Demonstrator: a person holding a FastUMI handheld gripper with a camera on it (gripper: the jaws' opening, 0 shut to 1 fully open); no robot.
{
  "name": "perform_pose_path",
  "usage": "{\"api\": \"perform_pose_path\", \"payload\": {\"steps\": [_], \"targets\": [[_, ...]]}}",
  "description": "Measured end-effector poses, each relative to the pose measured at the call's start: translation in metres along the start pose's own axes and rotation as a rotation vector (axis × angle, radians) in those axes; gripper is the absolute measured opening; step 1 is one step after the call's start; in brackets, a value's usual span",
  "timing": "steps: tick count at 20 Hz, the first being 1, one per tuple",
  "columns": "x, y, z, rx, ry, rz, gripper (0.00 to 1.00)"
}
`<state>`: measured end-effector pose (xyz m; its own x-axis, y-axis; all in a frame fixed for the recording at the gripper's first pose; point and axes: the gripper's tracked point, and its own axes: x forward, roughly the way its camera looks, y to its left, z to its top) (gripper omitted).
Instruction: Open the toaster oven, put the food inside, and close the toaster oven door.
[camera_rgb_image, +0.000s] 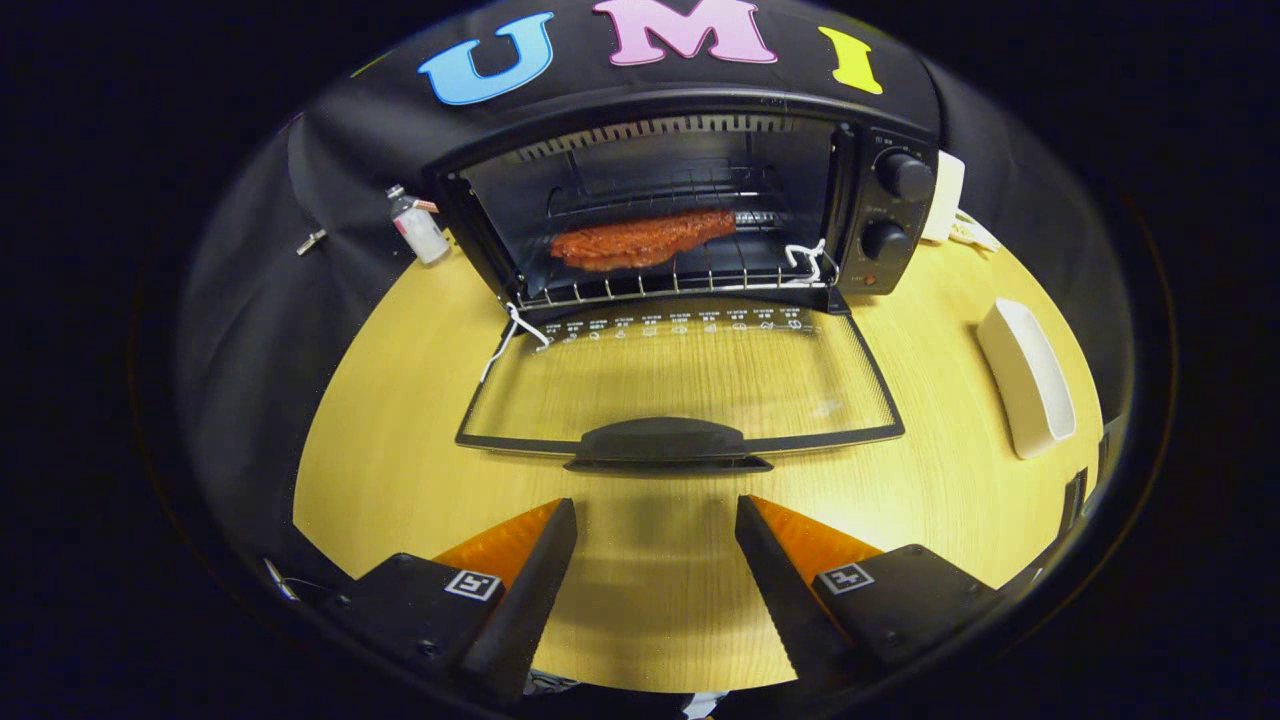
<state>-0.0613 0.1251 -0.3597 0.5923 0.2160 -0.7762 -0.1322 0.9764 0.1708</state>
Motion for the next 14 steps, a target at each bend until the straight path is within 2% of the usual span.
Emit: {"api": "perform_pose_path", "payload": {"steps": [5, 9, 14], "targets": [[0.012, -0.001, 0.003, -0.007, -0.022, -0.034, 0.98], [0.020, -0.006, 0.008, -0.034, -0.042, -0.106, 0.96], [0.012, -0.003, 0.012, -0.017, -0.041, -0.108, 0.96]]}}
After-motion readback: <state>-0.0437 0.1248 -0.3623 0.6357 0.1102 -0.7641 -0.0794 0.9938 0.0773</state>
